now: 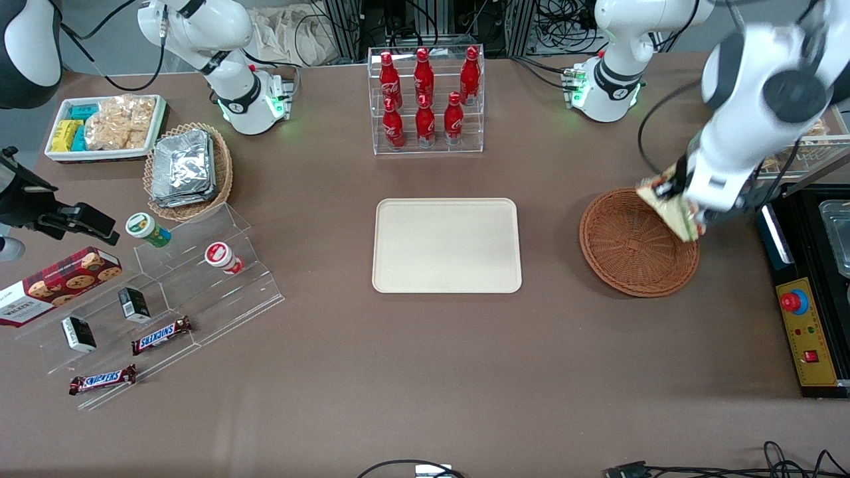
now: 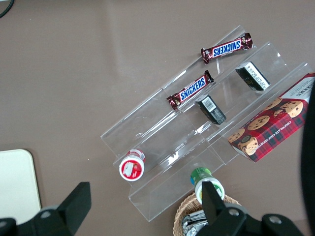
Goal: Place sandwich from basket to tray
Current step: 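Lift the sandwich and carry it over the cream tray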
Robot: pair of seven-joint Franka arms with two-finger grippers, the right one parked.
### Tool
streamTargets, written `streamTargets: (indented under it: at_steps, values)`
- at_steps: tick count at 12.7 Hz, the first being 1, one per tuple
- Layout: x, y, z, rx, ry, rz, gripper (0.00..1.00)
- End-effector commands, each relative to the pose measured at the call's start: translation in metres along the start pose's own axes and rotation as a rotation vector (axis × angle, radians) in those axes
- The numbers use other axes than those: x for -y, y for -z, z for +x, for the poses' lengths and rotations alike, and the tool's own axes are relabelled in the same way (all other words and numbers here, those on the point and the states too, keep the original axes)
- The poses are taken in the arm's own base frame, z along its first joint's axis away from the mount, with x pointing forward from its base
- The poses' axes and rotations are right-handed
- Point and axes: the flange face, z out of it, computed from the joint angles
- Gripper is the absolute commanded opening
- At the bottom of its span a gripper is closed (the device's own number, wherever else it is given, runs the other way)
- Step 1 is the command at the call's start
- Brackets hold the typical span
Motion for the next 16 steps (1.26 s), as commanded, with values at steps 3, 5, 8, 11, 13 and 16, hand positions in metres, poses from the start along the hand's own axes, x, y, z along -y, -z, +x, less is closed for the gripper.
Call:
streamTargets:
  at_steps: [3,5,8,11,13,16]
  values:
    - [-0.025,0.088,-0.037,-0.015,-0.128,-0.066,0.00]
    - [-0.062,0.084,-0.046,-0.024,-0.170,-0.083,0.00]
    - [-0.135,0.056,-0.050,0.003,-0.198,-0.091,0.00]
    - [-0.213,0.014,-0.054,0.060,-0.283,-0.096,0.00]
    - [-0.253,-0.026,-0.056,0.067,-0.350,-0.114,0.00]
    - [-0.314,-0.108,-0.078,0.034,-0.454,-0.034,0.00]
